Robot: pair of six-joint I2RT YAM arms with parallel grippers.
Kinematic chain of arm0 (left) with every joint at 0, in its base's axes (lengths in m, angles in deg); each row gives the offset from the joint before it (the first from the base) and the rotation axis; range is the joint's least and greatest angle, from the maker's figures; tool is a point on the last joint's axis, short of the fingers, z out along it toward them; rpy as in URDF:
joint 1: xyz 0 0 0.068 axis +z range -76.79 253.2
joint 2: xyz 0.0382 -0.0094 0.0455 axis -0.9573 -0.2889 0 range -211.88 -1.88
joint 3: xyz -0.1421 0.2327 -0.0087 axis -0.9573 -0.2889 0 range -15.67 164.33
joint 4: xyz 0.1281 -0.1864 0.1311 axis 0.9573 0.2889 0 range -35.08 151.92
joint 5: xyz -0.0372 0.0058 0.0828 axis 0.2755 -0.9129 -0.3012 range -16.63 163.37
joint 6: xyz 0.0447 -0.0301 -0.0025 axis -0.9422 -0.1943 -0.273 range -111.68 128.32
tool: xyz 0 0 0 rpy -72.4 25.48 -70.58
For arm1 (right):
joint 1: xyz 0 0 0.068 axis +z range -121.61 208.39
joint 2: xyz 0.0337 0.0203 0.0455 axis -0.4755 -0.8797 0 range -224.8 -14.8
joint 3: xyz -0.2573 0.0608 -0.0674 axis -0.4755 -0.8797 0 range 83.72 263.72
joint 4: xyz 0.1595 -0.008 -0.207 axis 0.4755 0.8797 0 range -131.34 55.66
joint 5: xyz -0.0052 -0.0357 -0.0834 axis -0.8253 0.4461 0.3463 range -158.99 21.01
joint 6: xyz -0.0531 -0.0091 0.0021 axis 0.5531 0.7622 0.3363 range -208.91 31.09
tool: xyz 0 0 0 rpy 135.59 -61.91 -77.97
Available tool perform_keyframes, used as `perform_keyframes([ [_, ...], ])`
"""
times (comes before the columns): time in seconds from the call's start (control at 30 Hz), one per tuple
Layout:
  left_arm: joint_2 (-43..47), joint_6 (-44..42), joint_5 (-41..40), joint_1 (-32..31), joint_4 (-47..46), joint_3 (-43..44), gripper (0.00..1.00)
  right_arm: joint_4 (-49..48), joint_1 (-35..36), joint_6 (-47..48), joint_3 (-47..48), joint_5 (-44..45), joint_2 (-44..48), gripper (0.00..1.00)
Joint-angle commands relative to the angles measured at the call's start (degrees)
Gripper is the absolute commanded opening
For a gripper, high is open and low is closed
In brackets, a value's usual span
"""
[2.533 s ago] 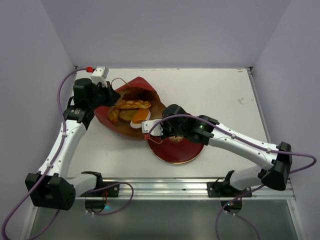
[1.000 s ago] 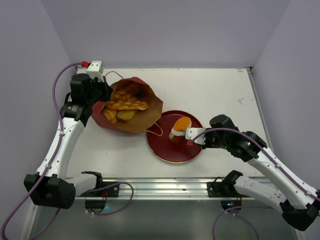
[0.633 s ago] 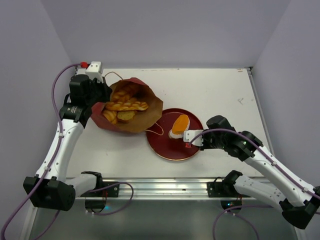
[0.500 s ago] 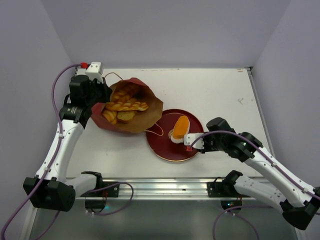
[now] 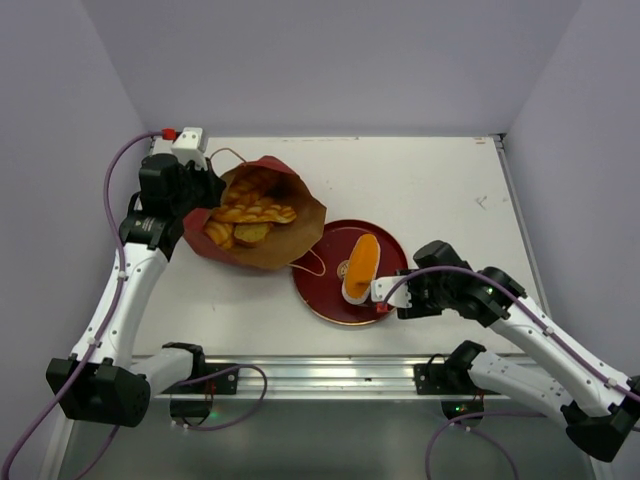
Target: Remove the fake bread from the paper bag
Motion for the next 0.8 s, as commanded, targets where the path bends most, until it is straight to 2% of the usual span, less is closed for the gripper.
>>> perform_keyframes([
  [0.0, 1.3, 0.1, 0.3, 0.0, -2.1, -0.1, 0.00, 1.4, 0.4, -0.3, 2.9, -2.7, 0.2, 0.52],
  [0.47, 1.3, 0.0, 1.5, 0.0, -2.8, -1.1, 0.00, 3.9, 0.3, -1.6, 10.6, -8.6, -1.7, 0.51],
  [0.6, 1.7, -0.8, 2.7, 0.1, -2.9, -2.0, 0.00, 3.9, 0.4, -1.4, 18.8, -11.4, -5.2, 0.50],
  [0.77, 2.7, -1.9, 2.9, 0.0, -3.0, -3.5, 0.00, 0.6, 0.8, -3.1, 28.9, -12.0, -13.7, 0.50],
])
